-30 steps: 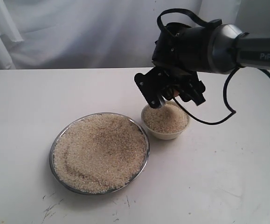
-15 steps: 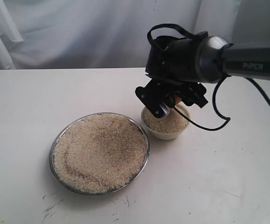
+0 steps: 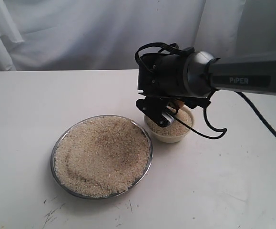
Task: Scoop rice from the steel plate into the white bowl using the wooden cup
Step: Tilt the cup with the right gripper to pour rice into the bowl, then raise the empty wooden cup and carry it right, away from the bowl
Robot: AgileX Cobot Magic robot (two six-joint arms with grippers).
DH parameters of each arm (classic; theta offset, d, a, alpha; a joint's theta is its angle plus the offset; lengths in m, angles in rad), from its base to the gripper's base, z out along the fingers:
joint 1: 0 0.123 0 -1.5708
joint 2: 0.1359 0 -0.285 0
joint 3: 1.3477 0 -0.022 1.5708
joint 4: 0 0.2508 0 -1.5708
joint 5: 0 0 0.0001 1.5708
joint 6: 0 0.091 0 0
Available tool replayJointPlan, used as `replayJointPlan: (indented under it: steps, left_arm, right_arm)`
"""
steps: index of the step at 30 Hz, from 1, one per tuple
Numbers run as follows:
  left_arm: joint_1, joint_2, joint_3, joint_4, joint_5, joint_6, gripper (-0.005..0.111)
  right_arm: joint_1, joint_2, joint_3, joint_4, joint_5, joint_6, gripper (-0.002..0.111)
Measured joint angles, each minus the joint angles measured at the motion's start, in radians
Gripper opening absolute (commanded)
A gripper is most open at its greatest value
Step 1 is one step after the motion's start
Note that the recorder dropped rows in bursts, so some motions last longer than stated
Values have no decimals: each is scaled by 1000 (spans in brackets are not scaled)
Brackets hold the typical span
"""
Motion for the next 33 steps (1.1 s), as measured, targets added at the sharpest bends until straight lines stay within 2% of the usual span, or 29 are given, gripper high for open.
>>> replayJointPlan:
  steps: [13,33]
  left_arm:
    - [0,0,0,0,0,0,0]
    - [0,0,0,0,0,0,0]
  right_arm:
    - [43,0,0,-74,54,0,0]
    - [43,-12,0,-126,74,10,0]
